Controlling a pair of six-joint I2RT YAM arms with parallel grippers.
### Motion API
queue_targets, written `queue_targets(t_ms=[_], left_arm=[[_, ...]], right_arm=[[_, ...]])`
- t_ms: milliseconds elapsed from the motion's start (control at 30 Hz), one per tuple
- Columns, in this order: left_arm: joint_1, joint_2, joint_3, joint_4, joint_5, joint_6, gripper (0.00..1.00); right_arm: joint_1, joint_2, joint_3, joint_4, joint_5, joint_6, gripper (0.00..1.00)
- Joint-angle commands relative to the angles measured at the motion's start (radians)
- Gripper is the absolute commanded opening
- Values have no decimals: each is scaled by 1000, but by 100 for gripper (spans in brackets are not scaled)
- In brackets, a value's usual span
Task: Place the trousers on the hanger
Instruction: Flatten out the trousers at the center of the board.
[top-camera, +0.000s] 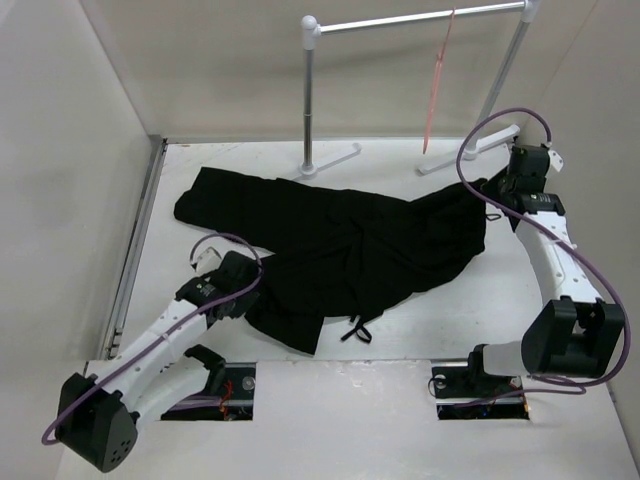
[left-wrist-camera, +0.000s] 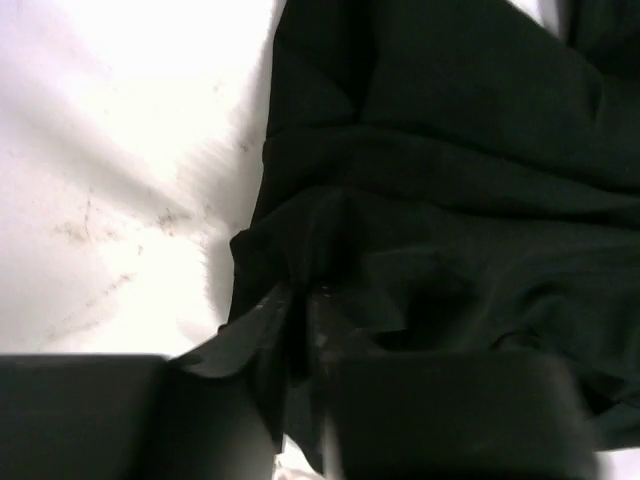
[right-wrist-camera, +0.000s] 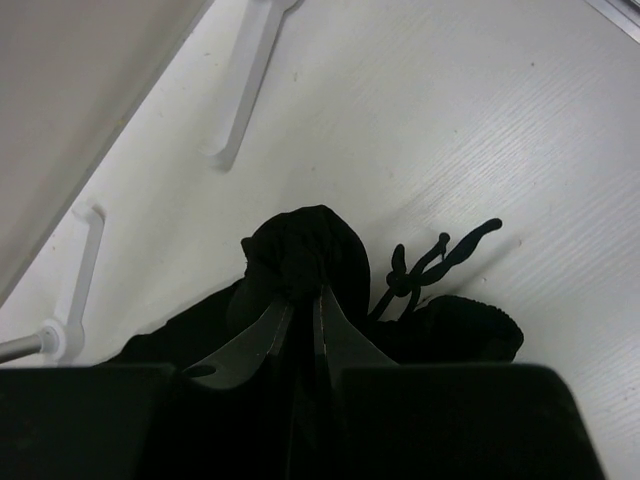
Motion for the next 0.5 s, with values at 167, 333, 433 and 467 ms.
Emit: queue_targets(t_ms=[167,333,433,467], left_arm=[[69,89,709,-400,-361,468,3],[22,153,880,-640,-575,554,8],[32,141,739,-677,-542,518,14],[40,126,689,-674,-514,492,16]], right_arm=[[3,-38,-62,93,12,46,2],[-9,-26,-73,92,19,72,2],[-12,-3,-64,89,21,74,2],[-17,8,-62,89,22,74,3]])
